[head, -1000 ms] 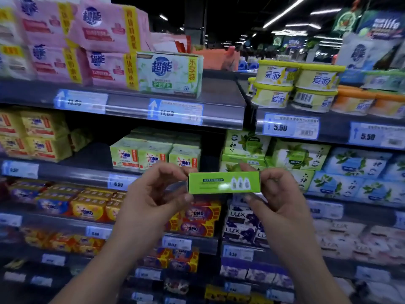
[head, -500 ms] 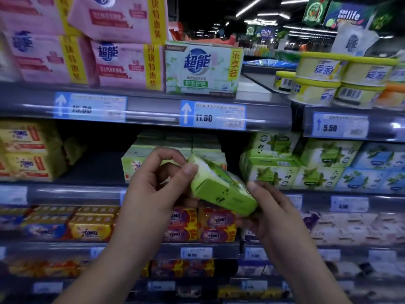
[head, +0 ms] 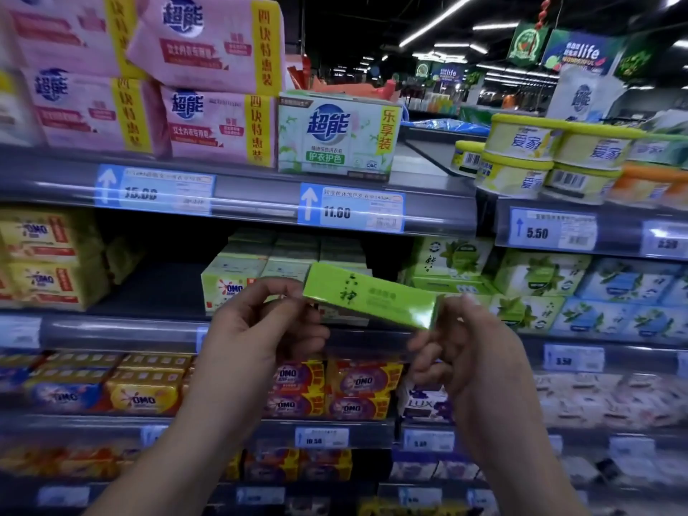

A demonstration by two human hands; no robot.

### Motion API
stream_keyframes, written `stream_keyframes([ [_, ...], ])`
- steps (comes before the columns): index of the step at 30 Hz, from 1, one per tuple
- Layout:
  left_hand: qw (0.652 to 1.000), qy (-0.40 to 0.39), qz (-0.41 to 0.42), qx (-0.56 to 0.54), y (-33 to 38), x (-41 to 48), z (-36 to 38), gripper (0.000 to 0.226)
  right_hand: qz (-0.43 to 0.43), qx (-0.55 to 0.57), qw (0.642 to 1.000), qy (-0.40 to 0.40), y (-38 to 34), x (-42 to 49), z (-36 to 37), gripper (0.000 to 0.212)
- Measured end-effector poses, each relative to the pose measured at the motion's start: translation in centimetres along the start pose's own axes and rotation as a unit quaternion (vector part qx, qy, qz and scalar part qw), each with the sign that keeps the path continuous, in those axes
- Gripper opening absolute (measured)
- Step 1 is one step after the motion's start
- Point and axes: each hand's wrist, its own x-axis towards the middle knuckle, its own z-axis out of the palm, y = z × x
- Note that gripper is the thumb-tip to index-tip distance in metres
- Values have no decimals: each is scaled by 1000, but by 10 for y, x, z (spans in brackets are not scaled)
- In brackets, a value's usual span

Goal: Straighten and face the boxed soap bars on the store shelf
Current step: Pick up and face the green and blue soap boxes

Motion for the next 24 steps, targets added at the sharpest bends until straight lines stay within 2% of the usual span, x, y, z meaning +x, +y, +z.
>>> stream_keyframes([
  [2,999,0,-35,-38,-5,0,-1,19,-65,-31,997,-24,-1,-4,-4,32],
  [4,995,0,-65,-79,-11,2,-2,10,-90,-45,994,-34,-2,-8,-7,30],
  [7,988,18,-94,-122,-12,4,1,27,-95,-67,992,-43,-4,-8,-8,26],
  [9,989,22,-99,-106,-7,2,5,39,-95,-92,990,-40,-6,-9,-8,25],
  [12,999,-5,-10,36,-3,-7,12,31,-79,-163,983,-13,-5,-6,-15,17],
  [14,981,-4,103,163,0,-16,19,35,-48,-179,983,6,1,0,-23,7],
  [15,968,-8,151,199,1,-20,24,40,-28,-164,986,5,4,3,-27,16],
  [17,952,-30,205,223,1,-27,34,56,23,-104,994,-5,8,7,-31,27],
  [20,943,-62,232,230,-4,-30,47,72,46,-55,997,2,9,9,-37,23],
  [22,946,-61,232,220,-7,-29,52,70,34,-59,997,23,7,10,-44,19],
  [24,950,-48,226,208,-12,-26,55,56,11,-95,994,42,4,11,-53,20],
])
